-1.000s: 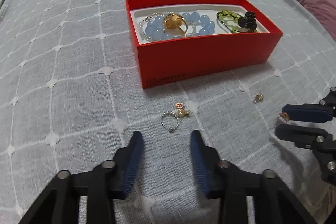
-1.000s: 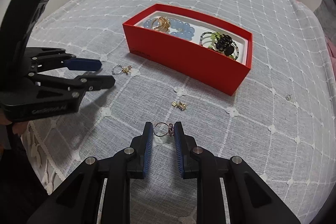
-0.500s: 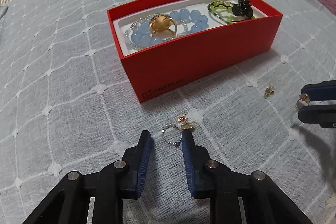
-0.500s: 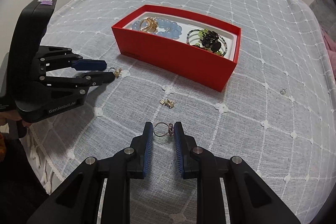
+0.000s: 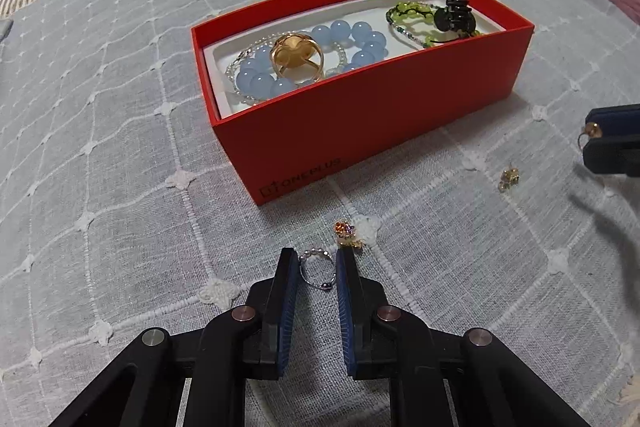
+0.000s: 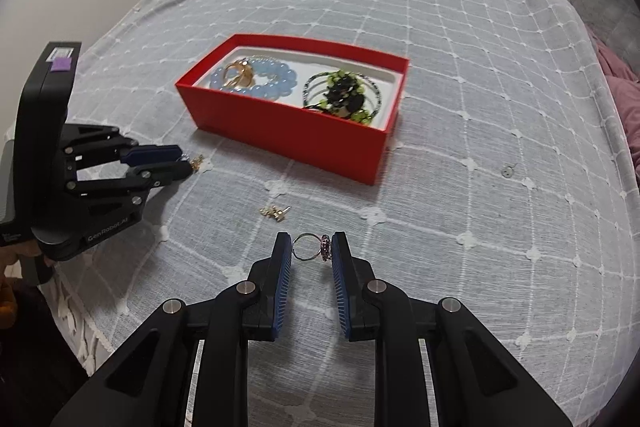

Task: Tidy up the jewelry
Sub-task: 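Carry both rings into the red box and open both tools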

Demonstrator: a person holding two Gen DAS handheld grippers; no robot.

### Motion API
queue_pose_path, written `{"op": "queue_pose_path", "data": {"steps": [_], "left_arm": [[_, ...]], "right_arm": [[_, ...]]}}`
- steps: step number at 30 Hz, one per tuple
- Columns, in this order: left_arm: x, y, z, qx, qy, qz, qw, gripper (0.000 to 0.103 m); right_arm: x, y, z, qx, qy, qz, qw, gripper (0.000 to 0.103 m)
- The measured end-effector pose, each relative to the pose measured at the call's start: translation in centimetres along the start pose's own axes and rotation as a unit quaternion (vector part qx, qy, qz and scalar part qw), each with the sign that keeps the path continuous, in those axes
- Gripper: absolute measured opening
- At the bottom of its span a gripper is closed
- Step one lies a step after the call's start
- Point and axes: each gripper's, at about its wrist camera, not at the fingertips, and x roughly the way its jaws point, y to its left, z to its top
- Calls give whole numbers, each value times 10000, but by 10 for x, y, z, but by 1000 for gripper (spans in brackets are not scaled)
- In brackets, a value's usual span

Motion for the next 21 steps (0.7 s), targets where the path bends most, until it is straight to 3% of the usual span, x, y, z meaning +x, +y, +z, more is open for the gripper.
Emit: {"op": "queue_pose_path", "data": {"steps": [10, 21], "left_arm": [[-13, 9, -4, -278, -24, 88, 9996, 14], [-31, 18, 8, -710, -377, 152, 9966, 14]], "right_arm": [[-19, -26, 7, 303, -236, -52, 9992, 22], [-23, -20, 18, 272, -361, -6, 9990, 22]]}}
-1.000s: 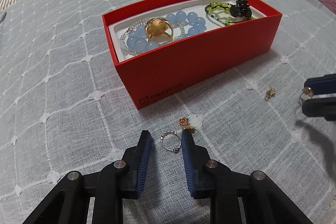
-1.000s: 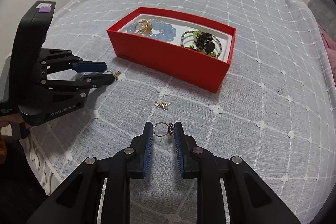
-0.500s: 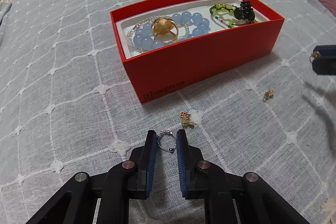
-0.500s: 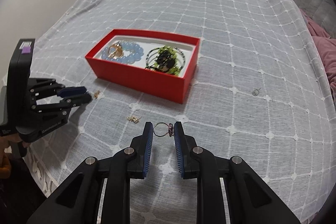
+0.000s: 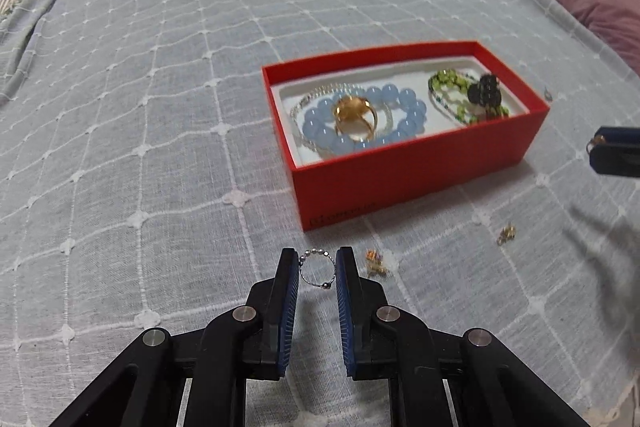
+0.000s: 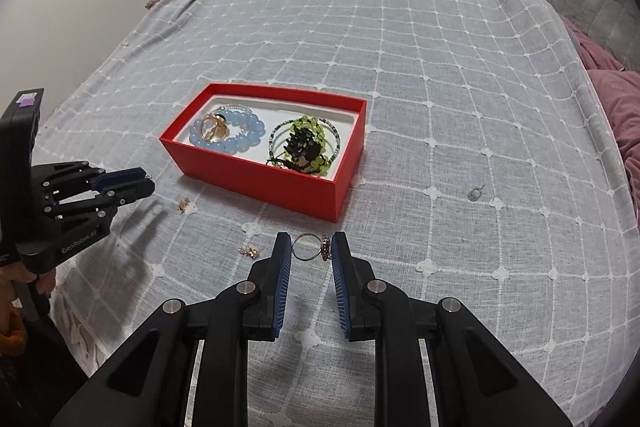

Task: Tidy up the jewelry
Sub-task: 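Carry both rings into the red box and open both tools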

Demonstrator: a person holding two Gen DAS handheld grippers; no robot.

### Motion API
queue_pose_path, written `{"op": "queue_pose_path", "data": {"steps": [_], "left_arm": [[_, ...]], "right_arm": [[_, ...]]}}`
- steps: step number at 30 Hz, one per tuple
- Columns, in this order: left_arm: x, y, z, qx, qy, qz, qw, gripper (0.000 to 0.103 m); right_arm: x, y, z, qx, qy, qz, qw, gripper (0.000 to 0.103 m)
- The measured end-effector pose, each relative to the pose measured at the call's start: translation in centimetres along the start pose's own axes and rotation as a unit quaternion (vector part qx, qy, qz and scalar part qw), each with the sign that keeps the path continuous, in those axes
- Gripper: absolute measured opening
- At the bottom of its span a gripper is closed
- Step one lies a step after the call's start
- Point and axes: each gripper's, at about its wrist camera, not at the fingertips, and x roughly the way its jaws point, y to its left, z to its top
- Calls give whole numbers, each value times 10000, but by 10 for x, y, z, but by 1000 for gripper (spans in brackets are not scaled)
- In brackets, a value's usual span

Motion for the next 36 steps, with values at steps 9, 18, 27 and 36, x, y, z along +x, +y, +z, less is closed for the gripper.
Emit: {"op": "queue_pose_path", "data": {"steps": [9, 18, 27, 36], "left_arm": [[-5, -3, 24, -182, -226, -7, 9996, 14], [4, -13, 41, -333, -370, -171, 9986, 14], [22, -39, 58, -222, -515, -516, 9971, 14], [31, -44, 64, -180, -539, -655, 9962, 21]], "right_arm": [[4, 4, 14, 97, -115, 57, 9999, 22], [9, 6, 26, 99, -238, 111, 9996, 22], [17, 0, 37, 163, -383, 114, 9991, 22], [27, -7, 46, 129, -415, 128, 9990, 22]]}}
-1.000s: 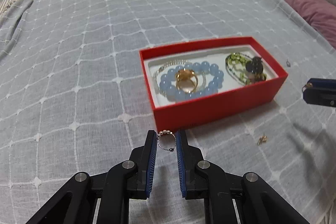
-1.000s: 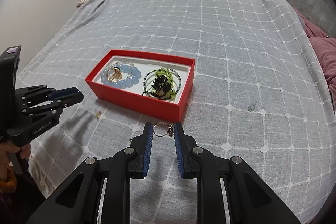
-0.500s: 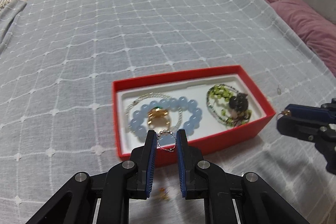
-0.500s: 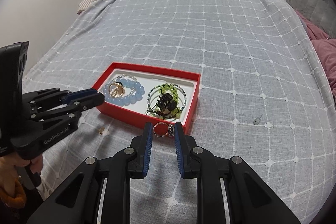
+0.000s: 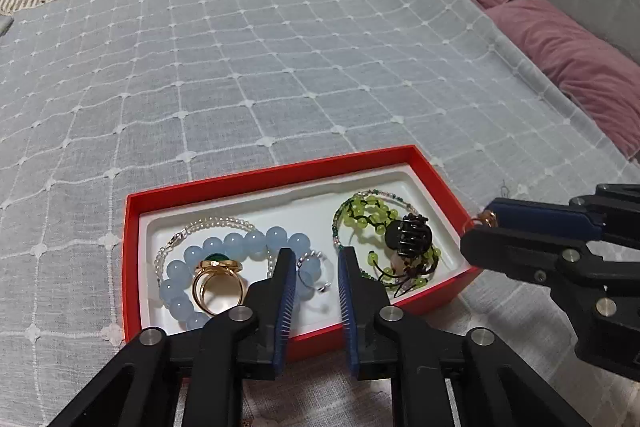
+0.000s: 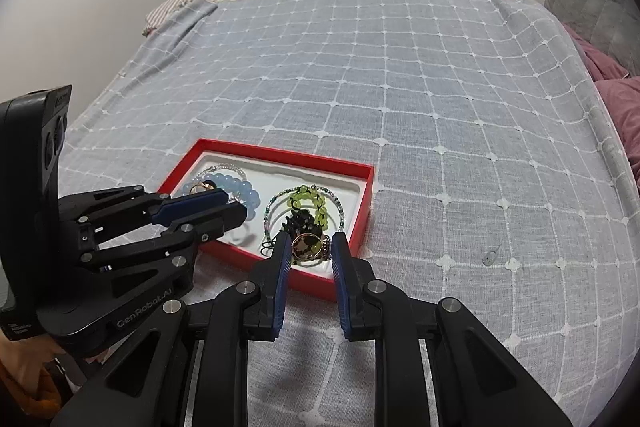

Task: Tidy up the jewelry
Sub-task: 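Carry both rings into the red box and open both tools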

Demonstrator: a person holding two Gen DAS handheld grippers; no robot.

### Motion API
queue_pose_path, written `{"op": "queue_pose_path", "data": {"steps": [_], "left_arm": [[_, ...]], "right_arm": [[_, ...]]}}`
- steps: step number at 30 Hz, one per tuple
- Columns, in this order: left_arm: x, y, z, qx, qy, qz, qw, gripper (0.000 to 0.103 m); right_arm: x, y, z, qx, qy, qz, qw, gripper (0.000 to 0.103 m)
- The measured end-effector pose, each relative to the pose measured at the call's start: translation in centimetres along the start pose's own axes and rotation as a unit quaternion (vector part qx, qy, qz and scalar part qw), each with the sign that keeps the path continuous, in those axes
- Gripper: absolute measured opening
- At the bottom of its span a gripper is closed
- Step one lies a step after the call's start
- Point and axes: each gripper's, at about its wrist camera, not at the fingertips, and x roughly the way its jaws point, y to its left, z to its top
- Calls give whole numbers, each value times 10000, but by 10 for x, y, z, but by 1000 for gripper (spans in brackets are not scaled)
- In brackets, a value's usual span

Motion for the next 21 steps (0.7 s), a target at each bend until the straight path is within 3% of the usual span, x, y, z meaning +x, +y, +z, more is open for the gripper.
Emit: {"op": "queue_pose_path", "data": {"steps": [2, 6, 9, 18, 21], "left_arm": [[-1, -1, -1, 68, 44, 94, 9999, 30], [-12, 2, -3, 119, 107, 284, 9995, 33], [-23, 4, -6, 159, 114, 351, 9992, 45], [-28, 26, -16, 52, 321, 638, 9974, 48], [-30, 28, -16, 18, 314, 558, 9979, 48]], "right_arm": [[2, -1, 3, 2, 15, 18, 10000, 22], [8, 1, 12, -62, 17, 51, 10000, 22], [15, 6, 18, -178, 53, 103, 9998, 22], [50, 23, 46, -410, 432, 288, 9978, 22], [61, 21, 51, -317, 577, 327, 9973, 22]]}}
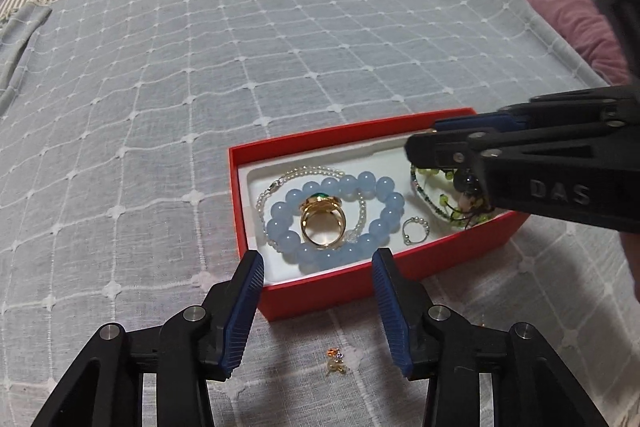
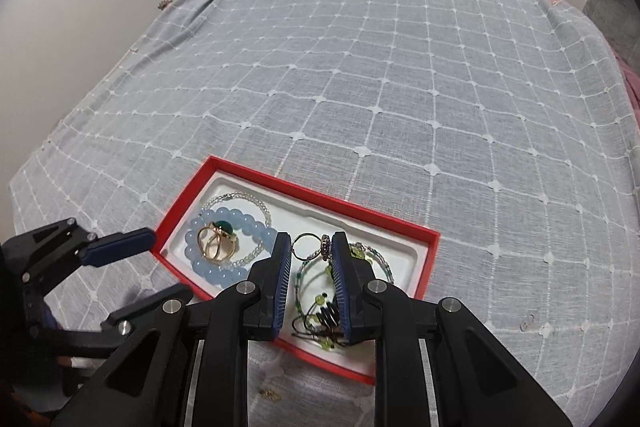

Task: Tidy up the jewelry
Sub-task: 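Carry both rings into the red box and open both tools, then withdraw both tools from the box toward the small gold earrings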

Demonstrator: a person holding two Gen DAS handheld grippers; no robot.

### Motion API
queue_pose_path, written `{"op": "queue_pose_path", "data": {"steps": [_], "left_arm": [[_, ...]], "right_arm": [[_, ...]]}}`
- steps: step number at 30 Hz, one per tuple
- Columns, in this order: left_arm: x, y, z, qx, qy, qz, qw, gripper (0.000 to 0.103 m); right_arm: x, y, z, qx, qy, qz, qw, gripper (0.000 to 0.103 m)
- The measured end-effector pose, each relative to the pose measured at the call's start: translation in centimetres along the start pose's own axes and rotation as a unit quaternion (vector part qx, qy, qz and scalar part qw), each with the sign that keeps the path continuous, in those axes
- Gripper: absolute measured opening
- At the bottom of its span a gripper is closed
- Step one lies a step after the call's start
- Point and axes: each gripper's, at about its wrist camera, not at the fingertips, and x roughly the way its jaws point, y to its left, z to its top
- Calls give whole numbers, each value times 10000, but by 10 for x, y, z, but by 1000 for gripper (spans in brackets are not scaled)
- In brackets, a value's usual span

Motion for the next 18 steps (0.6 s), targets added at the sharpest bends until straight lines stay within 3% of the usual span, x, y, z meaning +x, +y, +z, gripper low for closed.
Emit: {"op": "queue_pose_path", "data": {"steps": [7, 18], "left_arm": [[-1, 5, 0, -115, 53, 72, 9999, 51], [-3, 7, -4, -236, 137, 45, 9996, 54]], "right_arm": [[6, -11, 7, 364, 113, 209, 9991, 26], [-30, -14, -18, 425, 78, -28, 9991, 41]]}}
